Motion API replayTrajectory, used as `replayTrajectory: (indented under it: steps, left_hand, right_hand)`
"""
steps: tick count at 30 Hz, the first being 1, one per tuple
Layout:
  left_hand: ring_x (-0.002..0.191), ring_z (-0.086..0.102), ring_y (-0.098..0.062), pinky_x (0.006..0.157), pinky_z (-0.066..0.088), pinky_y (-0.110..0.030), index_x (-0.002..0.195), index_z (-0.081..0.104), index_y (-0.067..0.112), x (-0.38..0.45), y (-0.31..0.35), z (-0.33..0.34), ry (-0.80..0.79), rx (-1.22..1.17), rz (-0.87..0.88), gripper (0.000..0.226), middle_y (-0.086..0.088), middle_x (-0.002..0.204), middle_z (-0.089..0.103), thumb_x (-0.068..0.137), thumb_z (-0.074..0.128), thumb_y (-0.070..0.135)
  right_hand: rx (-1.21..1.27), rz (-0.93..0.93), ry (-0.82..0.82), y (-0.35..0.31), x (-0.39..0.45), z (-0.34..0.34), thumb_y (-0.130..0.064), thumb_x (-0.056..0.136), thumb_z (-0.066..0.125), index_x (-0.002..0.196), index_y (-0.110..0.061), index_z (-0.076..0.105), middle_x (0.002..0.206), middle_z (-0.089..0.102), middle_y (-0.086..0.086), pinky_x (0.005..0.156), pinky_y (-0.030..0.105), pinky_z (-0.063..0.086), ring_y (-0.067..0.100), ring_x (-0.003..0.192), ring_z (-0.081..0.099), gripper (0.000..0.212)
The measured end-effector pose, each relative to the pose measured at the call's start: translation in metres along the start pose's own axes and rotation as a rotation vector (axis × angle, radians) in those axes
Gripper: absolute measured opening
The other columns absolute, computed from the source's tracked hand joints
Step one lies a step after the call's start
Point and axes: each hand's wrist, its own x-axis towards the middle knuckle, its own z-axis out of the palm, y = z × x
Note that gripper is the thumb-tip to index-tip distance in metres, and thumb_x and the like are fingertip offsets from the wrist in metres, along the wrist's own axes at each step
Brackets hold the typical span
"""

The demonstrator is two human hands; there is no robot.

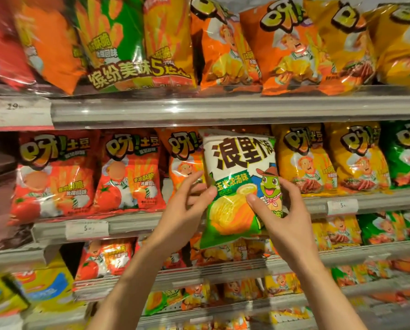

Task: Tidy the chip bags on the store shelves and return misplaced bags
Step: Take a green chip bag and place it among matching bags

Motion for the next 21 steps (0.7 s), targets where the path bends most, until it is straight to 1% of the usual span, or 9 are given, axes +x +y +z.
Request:
replayTrajectory:
  steps: [3,6,8,10,13,16,18,20,21]
  left_hand:
    - [0.086,0.07,0.014,0.069,0.057,-0.012,0.146,0.039,0.034,-0.014,0.003,-0.004,-0.021,-0.206,-0.087,0.058,0.012,0.128,0.06,0.095,0.065,0.021]
    - [0.083,0.069,0.018,0.063,0.054,-0.008,0.124,0.047,0.042,-0.032,-0.005,-0.015,0.029,-0.219,-0.077,0.043,0.028,0.098,0.073,0.098,0.062,0.012]
    - [0.08,0.067,0.021,0.061,0.053,-0.006,0.118,0.047,0.047,-0.045,-0.013,-0.027,0.065,-0.22,-0.078,0.042,0.038,0.084,0.073,0.097,0.063,0.014]
    - [0.088,0.07,0.015,0.066,0.055,-0.01,0.12,0.049,0.053,-0.056,-0.023,-0.038,0.105,-0.206,-0.088,0.044,0.037,0.095,0.073,0.091,0.067,0.024]
    - [0.101,0.064,0.019,0.073,0.054,-0.01,0.117,0.053,0.06,-0.069,-0.036,-0.047,0.158,-0.194,-0.107,0.045,0.03,0.111,0.071,0.08,0.07,0.042]
    - [0.095,0.058,0.029,0.071,0.053,-0.006,0.115,0.052,0.061,-0.079,-0.044,-0.049,0.145,-0.226,-0.144,0.047,0.038,0.114,0.06,0.073,0.069,0.048]
    - [0.093,0.055,0.033,0.071,0.053,-0.006,0.115,0.049,0.064,-0.084,-0.05,-0.046,0.117,-0.237,-0.16,0.049,0.047,0.106,0.059,0.072,0.068,0.051]
    - [0.098,0.056,0.03,0.073,0.054,-0.007,0.113,0.049,0.066,-0.086,-0.054,-0.038,0.09,-0.249,-0.168,0.049,0.052,0.101,0.061,0.071,0.068,0.052]
    - [0.104,0.059,0.024,0.076,0.056,-0.011,0.114,0.05,0.066,-0.086,-0.056,-0.034,0.092,-0.258,-0.164,0.049,0.047,0.106,0.062,0.071,0.069,0.052]
  right_hand:
    - [0.019,0.037,-0.082,0.005,-0.008,0.02,-0.042,0.084,0.076,0.126,-0.042,0.052,0.116,0.063,-0.024,0.077,0.005,0.046,-0.019,0.102,0.057,0.048]
    - [0.058,0.082,-0.149,0.005,-0.015,0.033,-0.042,0.091,0.071,0.108,-0.05,0.06,0.104,0.07,-0.028,0.076,0.009,0.048,-0.014,0.101,0.061,0.022]
    - [0.065,0.086,-0.196,0.005,-0.022,0.042,-0.036,0.093,0.07,0.108,-0.046,0.063,0.098,0.074,-0.026,0.075,0.012,0.05,-0.007,0.095,0.067,0.019]
    - [0.094,0.109,-0.226,0.004,-0.031,0.052,-0.032,0.092,0.069,0.111,-0.038,0.066,0.098,0.076,-0.022,0.072,0.014,0.053,-0.002,0.092,0.07,0.02]
    - [0.115,0.132,-0.234,0.004,-0.046,0.062,-0.045,0.079,0.071,0.108,-0.037,0.068,0.098,0.076,-0.02,0.07,0.014,0.053,-0.001,0.093,0.071,0.03]
    - [0.094,0.164,-0.234,0.005,-0.061,0.062,-0.06,0.079,0.077,0.114,-0.033,0.07,0.104,0.077,-0.007,0.08,0.024,0.056,0.009,0.1,0.071,0.045]
    - [0.105,0.184,-0.203,0.009,-0.069,0.058,-0.059,0.076,0.076,0.112,-0.032,0.072,0.105,0.075,0.006,0.091,0.035,0.058,0.02,0.103,0.071,0.045]
    - [0.1,0.207,-0.156,0.012,-0.077,0.048,-0.054,0.079,0.079,0.112,-0.031,0.073,0.106,0.073,0.012,0.1,0.042,0.055,0.019,0.104,0.071,0.04]
    - [0.093,0.22,-0.147,0.012,-0.079,0.044,-0.052,0.078,0.076,0.113,-0.031,0.072,0.107,0.073,0.013,0.102,0.044,0.053,0.016,0.104,0.071,0.041]
